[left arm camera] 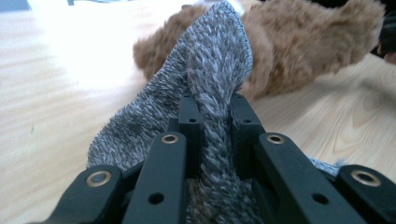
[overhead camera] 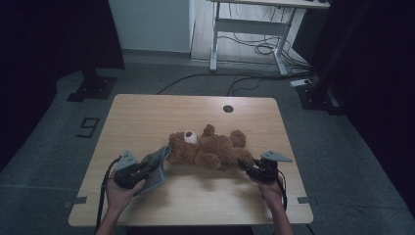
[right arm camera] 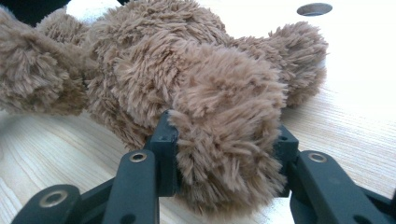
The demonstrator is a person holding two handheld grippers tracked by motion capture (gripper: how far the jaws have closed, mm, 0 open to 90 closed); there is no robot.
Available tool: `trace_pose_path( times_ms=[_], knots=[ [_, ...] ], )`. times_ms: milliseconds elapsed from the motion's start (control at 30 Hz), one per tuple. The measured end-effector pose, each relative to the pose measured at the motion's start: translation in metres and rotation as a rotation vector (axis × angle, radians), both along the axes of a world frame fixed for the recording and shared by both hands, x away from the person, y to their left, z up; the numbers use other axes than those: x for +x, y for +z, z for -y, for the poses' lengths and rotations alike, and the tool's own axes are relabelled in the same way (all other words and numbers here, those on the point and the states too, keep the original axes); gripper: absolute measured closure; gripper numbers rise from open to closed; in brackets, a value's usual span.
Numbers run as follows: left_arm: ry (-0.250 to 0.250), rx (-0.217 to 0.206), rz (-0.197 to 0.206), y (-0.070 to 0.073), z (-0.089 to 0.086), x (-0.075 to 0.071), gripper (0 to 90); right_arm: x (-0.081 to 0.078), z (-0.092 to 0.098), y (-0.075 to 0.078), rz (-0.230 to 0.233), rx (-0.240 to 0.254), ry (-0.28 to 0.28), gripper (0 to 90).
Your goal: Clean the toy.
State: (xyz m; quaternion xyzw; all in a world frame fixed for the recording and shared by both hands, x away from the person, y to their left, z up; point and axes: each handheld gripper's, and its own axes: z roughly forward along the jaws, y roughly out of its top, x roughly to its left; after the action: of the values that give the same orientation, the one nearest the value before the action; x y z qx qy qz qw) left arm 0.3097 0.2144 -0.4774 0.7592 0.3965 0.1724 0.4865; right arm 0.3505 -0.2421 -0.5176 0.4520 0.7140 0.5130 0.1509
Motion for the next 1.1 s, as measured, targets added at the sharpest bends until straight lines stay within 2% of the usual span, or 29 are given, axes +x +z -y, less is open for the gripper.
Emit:
trace_pose_path(
  times_ms=[200,300,500,600,667,733,800,900,1000,1100],
  knots=[
    [-0.04,-0.014,0.007,0.013,0.02,0.015,78.1,0.001,0.0,-0.001,-0.003,0.007,0.0,58.1],
    [-0.053,-0.022,-0.002,0.016,0.031,0.023,78.0,0.002,0.0,-0.001,-0.003,0.007,0.001,58.1],
    [-0.077,-0.012,0.014,0.029,0.059,0.037,78.0,0.003,0.0,-0.001,0.004,0.01,0.001,58.7],
    [-0.089,0.022,0.032,0.037,0.078,0.047,78.0,0.005,-0.002,-0.002,0.01,-0.001,0.002,59.4],
    [-0.108,0.027,0.024,0.039,0.09,0.054,77.9,0.006,-0.002,-0.002,0.012,-0.005,0.006,59.7],
    [-0.117,0.035,0.01,0.037,0.101,0.062,77.9,0.008,-0.002,-0.003,0.021,-0.006,0.014,60.2],
    [-0.132,0.051,-0.02,0.031,0.109,0.069,77.9,0.009,-0.002,-0.003,0.019,-0.001,0.018,60.3],
    [-0.112,0.093,-0.056,0.011,0.114,0.074,77.4,0.009,-0.002,-0.005,0.025,0.014,0.03,61.1],
    [-0.11,0.044,-0.064,0.002,0.106,0.073,77.5,0.009,-0.003,-0.005,0.035,0.008,0.044,61.1],
    [-0.104,0.047,-0.052,0.004,0.099,0.066,77.6,0.008,-0.002,-0.004,0.042,0.008,0.055,61.2]
  ],
)
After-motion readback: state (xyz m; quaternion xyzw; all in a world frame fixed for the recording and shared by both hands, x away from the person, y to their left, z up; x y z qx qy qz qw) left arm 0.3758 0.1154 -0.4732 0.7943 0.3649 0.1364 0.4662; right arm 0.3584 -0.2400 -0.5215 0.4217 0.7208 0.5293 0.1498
